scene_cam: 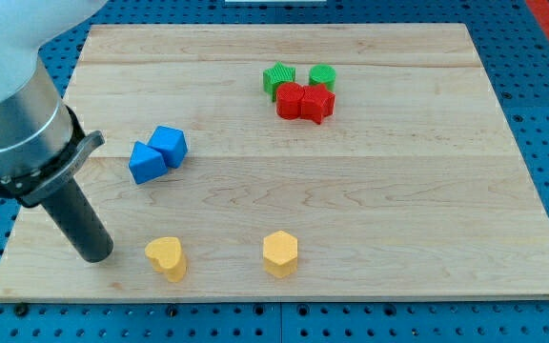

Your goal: Slide blue triangle to the yellow heart

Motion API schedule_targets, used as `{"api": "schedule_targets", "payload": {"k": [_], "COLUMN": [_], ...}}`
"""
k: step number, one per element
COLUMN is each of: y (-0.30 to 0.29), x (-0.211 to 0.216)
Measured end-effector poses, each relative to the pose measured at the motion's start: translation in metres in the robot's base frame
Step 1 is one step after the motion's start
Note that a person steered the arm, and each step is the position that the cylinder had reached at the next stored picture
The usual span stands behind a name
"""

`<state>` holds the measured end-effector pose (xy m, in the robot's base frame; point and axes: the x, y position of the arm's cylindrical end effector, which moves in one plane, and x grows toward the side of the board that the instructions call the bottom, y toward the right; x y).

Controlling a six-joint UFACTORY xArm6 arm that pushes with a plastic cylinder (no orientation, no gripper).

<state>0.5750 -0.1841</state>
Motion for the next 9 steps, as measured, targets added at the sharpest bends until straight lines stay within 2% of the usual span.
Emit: {"api": "schedule_targets", "payload": {"k": [2, 3, 4, 5, 6, 7, 8, 9], "y": [0.077, 0.06, 0.078, 0.134, 0.156, 0.089, -0.005, -0.056], "x": [0.0, 0.025, 0.028, 0.022, 0.017, 0.008, -0.019, -0.069]}}
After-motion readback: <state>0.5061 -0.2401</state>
